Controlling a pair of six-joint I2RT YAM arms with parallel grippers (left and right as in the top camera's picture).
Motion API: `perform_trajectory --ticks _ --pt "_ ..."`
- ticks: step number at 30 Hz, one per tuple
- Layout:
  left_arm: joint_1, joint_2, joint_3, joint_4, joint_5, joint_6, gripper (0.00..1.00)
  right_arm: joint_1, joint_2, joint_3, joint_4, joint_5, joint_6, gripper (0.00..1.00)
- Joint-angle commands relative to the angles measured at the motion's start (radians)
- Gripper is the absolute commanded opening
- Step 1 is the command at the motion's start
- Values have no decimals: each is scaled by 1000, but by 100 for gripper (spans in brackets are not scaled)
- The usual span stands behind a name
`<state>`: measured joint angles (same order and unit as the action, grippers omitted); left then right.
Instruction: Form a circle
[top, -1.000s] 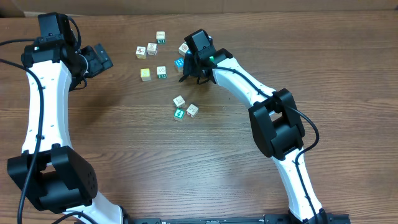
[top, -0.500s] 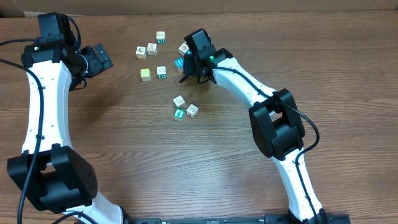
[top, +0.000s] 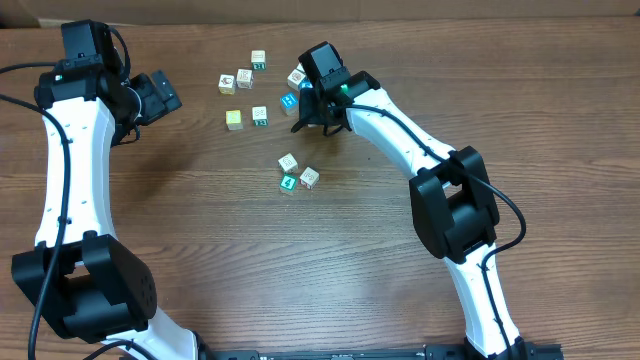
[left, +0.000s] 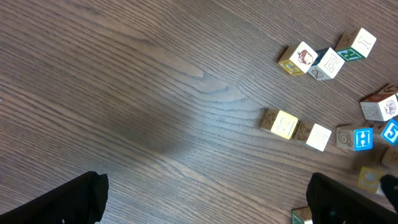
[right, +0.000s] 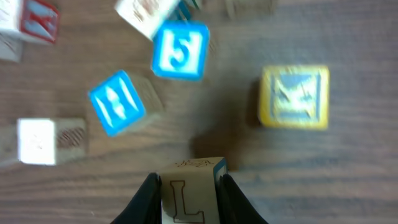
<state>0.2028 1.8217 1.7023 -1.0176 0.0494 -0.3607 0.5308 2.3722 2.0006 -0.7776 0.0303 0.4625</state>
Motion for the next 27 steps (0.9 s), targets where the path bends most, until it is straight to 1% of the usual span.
perform_trajectory --ticks 1,9,10,12,13,14,16,19,22,27 --pt "-7 6 0 1 2 -6 99 9 -43 -2 -43 -8 8 19" --pt "-7 6 0 1 2 -6 100 43 -43 -3 -145 -29 60 20" --pt "-7 6 0 1 2 -6 99 48 -43 -3 -143 -22 66 25" --pt "-7 6 0 1 2 -6 100 53 -43 -3 -122 6 65 32" --pt "-7 6 0 1 2 -6 100 53 -43 -3 -110 23 65 40" --pt "-7 6 0 1 2 -6 100 53 -43 -3 -98 35 65 44" --pt "-7 6 0 1 2 -6 100 53 -43 -3 -80 40 64 48" --pt "-7 6 0 1 2 -6 100 51 -43 -3 -66 39 56 50" --pt "-7 6 0 1 2 -6 100 51 -43 -3 -61 35 16 50" --pt "-7 6 0 1 2 -6 99 52 -43 -3 -53 -53 -109 51"
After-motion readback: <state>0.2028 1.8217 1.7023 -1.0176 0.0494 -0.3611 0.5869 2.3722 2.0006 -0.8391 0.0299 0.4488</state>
